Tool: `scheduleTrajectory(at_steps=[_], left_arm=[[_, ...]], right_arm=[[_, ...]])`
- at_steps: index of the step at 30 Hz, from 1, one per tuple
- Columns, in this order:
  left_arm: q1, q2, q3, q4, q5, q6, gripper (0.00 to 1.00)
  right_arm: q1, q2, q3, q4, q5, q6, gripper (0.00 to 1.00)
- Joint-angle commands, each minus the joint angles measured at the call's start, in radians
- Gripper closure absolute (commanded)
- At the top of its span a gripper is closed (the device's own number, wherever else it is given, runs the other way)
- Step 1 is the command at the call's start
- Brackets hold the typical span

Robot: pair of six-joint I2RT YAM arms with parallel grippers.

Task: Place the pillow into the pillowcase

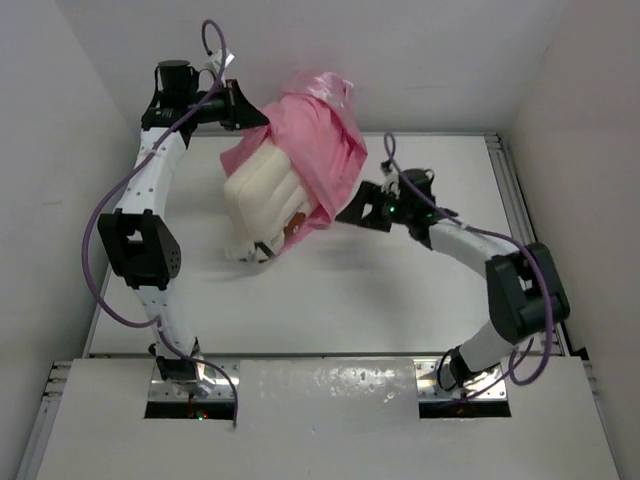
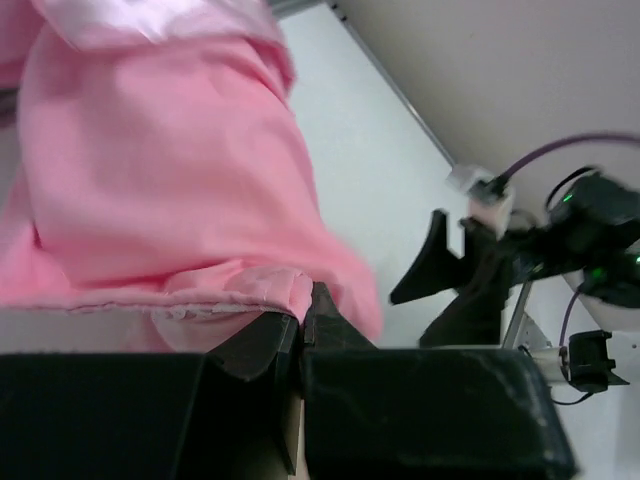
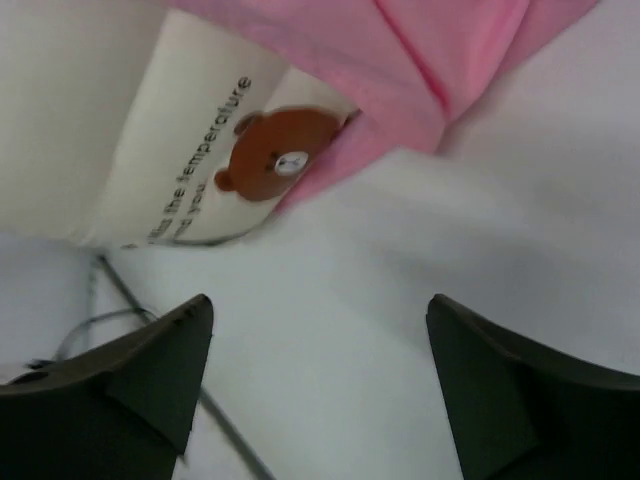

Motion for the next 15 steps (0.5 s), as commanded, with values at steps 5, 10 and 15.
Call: scheduleTrajectory(at_steps=[5,10,15], left_arm=[[0.025,-0.057,0.006,-0.021,-0.078,0.072,1.0],[0.047,-0.057,-0.003,-0.102,-0.165,0.151,1.0],[0.059,-0.103,-0.098,-0.164,-0.211,0.276,1.0]], right_arm=[[0.155,0.201,-0.082,0.439,0.09,0.039,0.01],[0.178,0.26,-0.115,0.505,0.183,0.171,0.01],[0.183,0.284,-0.05,0.308,0.393,0.131,0.05]])
